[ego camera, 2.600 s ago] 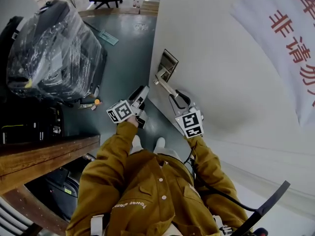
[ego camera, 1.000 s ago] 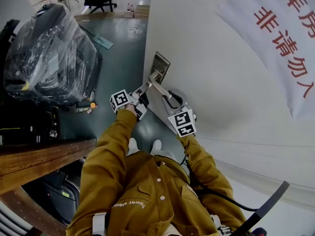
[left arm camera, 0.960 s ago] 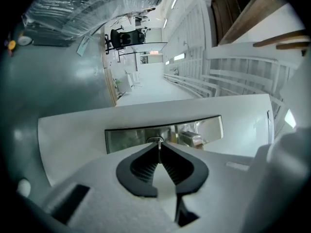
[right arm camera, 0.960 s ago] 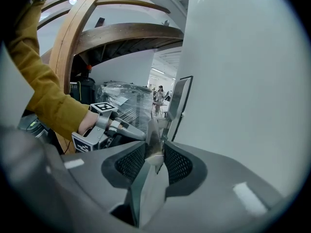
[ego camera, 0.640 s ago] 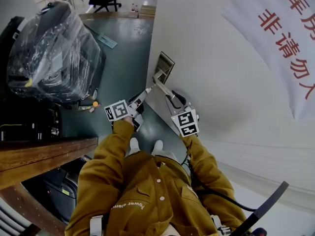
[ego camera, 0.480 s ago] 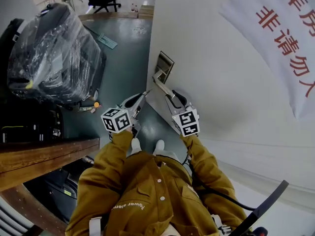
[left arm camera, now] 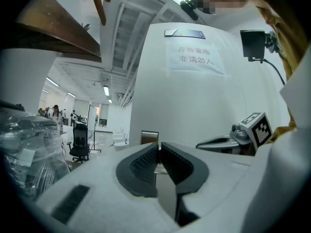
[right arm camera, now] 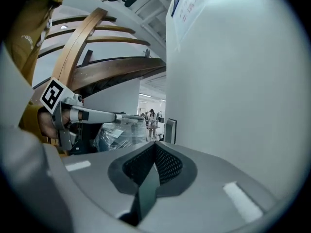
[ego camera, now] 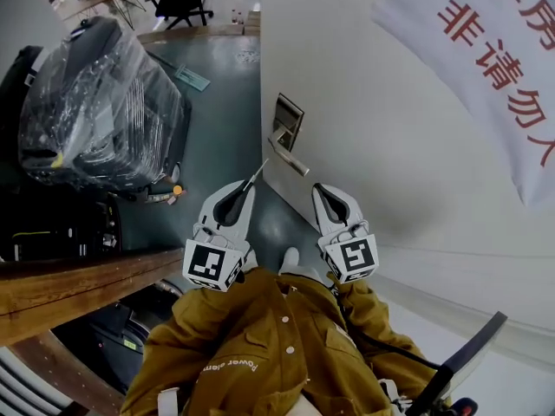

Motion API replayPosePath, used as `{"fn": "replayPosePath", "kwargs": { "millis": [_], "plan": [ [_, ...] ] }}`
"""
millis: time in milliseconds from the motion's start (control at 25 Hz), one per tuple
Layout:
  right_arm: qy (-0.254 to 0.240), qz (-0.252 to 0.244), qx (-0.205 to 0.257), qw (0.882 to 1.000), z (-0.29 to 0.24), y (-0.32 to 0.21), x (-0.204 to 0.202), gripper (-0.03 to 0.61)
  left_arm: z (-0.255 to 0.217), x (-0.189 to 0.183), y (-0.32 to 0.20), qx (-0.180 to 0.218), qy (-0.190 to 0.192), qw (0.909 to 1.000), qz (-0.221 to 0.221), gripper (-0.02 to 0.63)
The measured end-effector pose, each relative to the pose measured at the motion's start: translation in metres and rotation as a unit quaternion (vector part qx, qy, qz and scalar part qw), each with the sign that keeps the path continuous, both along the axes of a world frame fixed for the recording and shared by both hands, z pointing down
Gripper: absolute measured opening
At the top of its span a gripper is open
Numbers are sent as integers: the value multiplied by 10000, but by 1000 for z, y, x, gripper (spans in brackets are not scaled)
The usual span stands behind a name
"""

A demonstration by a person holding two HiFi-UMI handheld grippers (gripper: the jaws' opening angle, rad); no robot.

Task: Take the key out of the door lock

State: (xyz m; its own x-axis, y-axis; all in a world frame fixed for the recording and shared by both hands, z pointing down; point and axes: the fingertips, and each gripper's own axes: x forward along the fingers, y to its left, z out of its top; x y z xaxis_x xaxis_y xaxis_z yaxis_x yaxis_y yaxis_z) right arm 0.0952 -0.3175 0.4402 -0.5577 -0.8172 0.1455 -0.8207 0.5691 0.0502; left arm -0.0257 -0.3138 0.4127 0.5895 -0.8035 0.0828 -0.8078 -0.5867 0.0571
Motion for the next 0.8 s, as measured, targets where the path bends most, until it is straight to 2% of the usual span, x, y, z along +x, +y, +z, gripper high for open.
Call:
{"fn": "replayPosePath", "kwargs": {
  "millis": [120,320,520,680,800],
  "plan": [
    [-9,79,-15,10000,-3,7,0,5,-8,10,9,129,-67,9999,56,21],
    [-138,134,6,9998,-4,10,4,5,-5,27,17,123,-138,9997,183,21],
    [-213,130,116,9996,-10,12,5,5,-2,31,20,28,-67,9998,210,21],
    [-165,173,-38,9997,-4,14,5,5,-9,32,20,143,66,9998,150,21],
    [-186,155,32,9997,-8,14,4,5,-8,31,21,111,52,9998,163,21]
  ]
}}
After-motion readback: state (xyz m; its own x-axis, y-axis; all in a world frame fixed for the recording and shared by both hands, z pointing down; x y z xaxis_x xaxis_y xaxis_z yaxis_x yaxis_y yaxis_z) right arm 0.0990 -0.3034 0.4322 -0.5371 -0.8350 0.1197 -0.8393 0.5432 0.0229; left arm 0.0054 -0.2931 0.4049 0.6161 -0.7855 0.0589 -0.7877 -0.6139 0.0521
